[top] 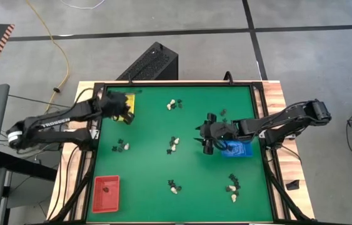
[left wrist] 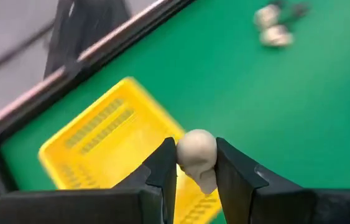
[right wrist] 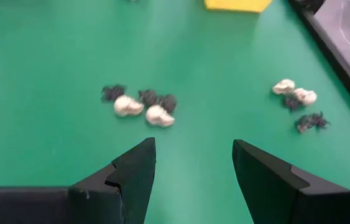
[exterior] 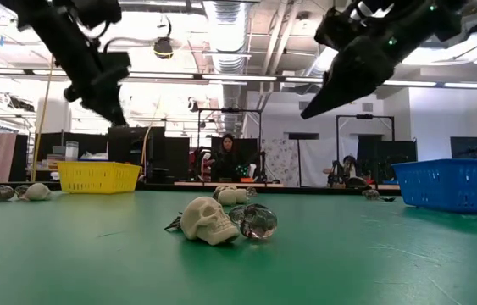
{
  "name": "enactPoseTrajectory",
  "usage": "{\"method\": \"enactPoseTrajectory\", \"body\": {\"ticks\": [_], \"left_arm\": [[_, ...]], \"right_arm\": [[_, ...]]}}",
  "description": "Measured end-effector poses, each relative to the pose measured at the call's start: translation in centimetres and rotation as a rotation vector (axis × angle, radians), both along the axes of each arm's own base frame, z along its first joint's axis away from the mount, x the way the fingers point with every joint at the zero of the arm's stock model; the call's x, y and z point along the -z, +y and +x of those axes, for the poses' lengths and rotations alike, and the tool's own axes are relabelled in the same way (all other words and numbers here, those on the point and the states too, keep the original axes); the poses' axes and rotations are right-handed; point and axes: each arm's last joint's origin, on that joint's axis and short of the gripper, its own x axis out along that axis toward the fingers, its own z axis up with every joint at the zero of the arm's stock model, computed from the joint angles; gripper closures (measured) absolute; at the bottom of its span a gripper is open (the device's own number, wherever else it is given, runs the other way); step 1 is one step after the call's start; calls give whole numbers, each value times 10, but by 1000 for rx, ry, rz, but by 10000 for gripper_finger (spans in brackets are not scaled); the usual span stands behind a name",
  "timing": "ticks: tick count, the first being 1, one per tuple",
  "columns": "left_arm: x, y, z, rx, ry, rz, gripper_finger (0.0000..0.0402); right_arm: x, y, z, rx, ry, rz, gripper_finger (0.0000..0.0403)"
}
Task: Sort Halloween decoration
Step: Put the white skull toy into the yellow bin, then put the black skull toy into the red bin
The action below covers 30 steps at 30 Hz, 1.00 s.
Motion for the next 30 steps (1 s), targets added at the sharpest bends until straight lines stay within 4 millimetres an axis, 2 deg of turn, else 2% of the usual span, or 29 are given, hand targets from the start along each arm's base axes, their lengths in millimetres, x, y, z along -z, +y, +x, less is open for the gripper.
{"method": "enactPoseTrajectory", "body": {"ticks": [8, 12, 16, 23, 30], "left_arm": [[29, 41, -6, -113, 114, -160, 327], [42, 51, -3, -158, 175, -171, 315], [48, 54, 1, -157, 200, -171, 279], [43, 53, -1, -124, 212, -138, 213], [16, 38, 2, 24, 47, -153, 196]], "right_arm": [[2, -2, 1, 5, -74, 4, 158], [2, -2, 1, 5, -71, 3, 158], [2, -2, 1, 5, -68, 3, 158], [2, -2, 1, 5, -68, 3, 158], [2, -1, 6, -10, -116, 46, 158]]}}
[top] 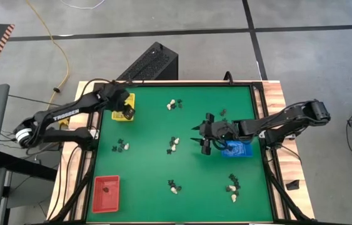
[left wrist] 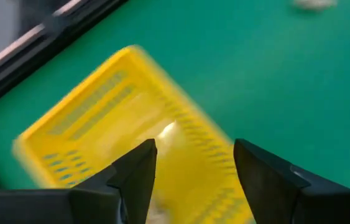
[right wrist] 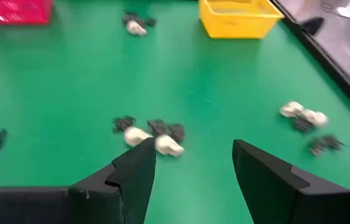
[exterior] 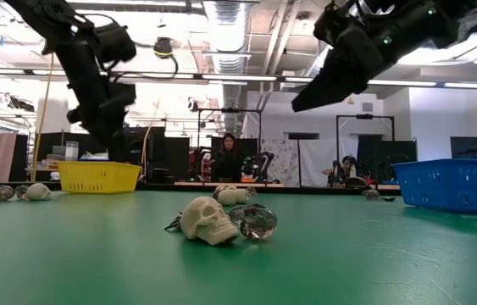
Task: Sort Halloween decoration
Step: Put the black skull toy into the red bin
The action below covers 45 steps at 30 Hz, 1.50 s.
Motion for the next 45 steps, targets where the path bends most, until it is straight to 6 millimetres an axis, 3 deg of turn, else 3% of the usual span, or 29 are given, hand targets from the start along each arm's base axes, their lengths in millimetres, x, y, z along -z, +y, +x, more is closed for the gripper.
{"method": "enactPoseTrajectory", "body": {"ticks": [4, 9, 13, 18, 23, 31, 45], "left_arm": [[-6, -20, 14, 155, -158, 42, 196], [5, -52, 35, 447, -386, 164, 196], [8, -70, 37, 589, -441, 269, 196], [2, -75, 30, 593, -477, 317, 196], [8, -78, 20, 595, -483, 320, 196], [7, -81, 11, 600, -487, 331, 196], [6, -83, 5, 612, -463, 330, 196]], "right_arm": [[11, 3, 14, -73, -23, 2, 158], [31, 4, 40, -134, 41, -51, 158], [42, -3, 60, -152, 82, -62, 158], [47, -18, 80, -193, 110, 21, 158], [42, -34, 104, -126, 127, 85, 158], [51, -49, 131, -37, 324, 177, 159], [61, -49, 137, 11, 362, 202, 159]]}}
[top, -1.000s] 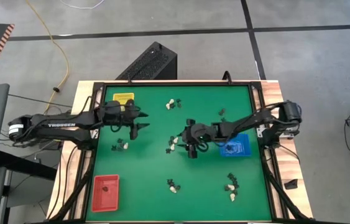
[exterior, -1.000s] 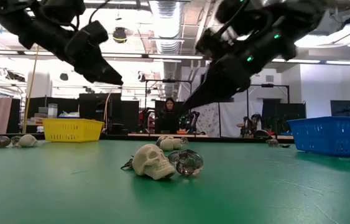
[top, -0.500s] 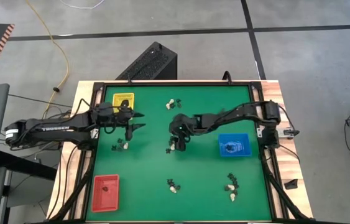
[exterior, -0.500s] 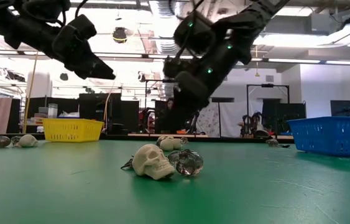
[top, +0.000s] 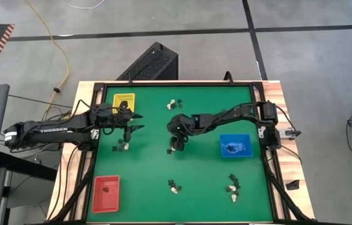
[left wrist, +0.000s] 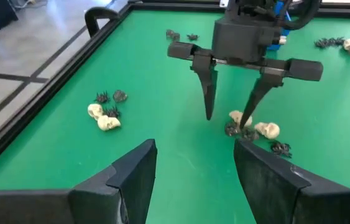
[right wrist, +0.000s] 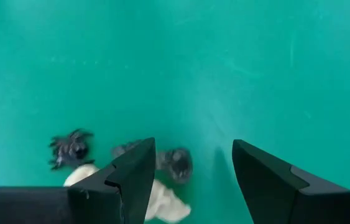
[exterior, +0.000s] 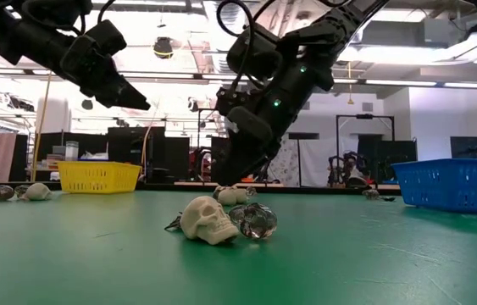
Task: Sort Halloween decoration
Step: Put the black skull toy into the red bin
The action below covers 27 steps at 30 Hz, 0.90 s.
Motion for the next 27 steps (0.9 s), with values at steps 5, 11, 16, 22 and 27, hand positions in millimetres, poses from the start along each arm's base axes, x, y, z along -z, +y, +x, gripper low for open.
{"method": "enactPoseTrajectory", "body": {"ticks": [5, 11, 16, 22, 27], "left_arm": [[1, 0, 0, 0, 10, -3, 196], [2, 0, -1, -1, 22, -10, 196], [3, 0, -1, 0, 30, -9, 196], [3, 0, -1, 3, 33, -10, 196], [8, -3, -5, 61, 91, -35, 196]], "right_arm": [[13, 2, 2, -1, 29, 3, 159], [13, 1, 0, 29, 49, -9, 159], [14, 3, -1, 40, 66, -27, 159], [14, 4, 0, 35, 54, -30, 159], [13, 4, 1, 34, 49, -30, 163]]}}
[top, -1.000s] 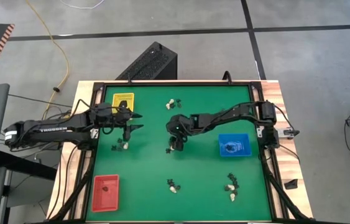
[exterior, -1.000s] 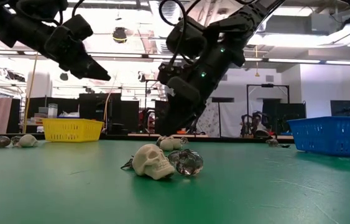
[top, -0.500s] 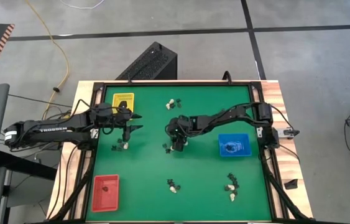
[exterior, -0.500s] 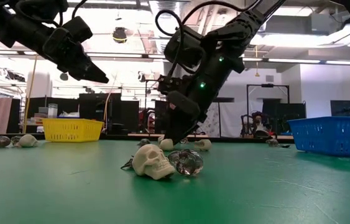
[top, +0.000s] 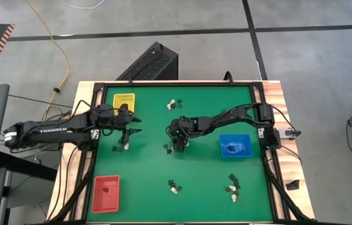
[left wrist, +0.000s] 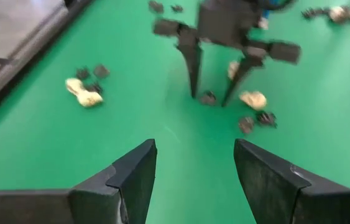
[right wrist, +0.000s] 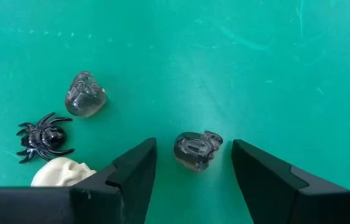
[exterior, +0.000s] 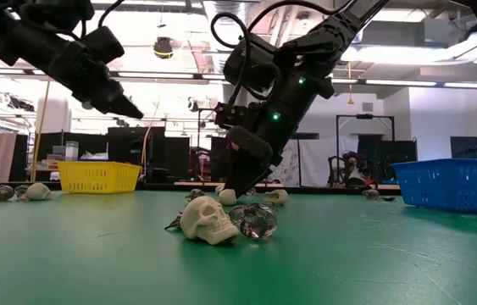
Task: Sort Halloween decoration
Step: Put the black skull toy into the red bin
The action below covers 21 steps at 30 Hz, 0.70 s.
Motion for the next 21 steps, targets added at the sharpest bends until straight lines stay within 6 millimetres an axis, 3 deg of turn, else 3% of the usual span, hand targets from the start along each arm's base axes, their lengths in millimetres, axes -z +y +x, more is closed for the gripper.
{"method": "enactPoseTrajectory", "body": {"ticks": [15, 21], "left_arm": [[-17, -7, -18, 12, -117, -5, 196], [-15, -7, -19, 15, -99, -20, 196]], "right_arm": [[-2, 6, 3, -29, -29, -11, 297], [-11, 13, 10, -49, -72, -14, 309]]}}
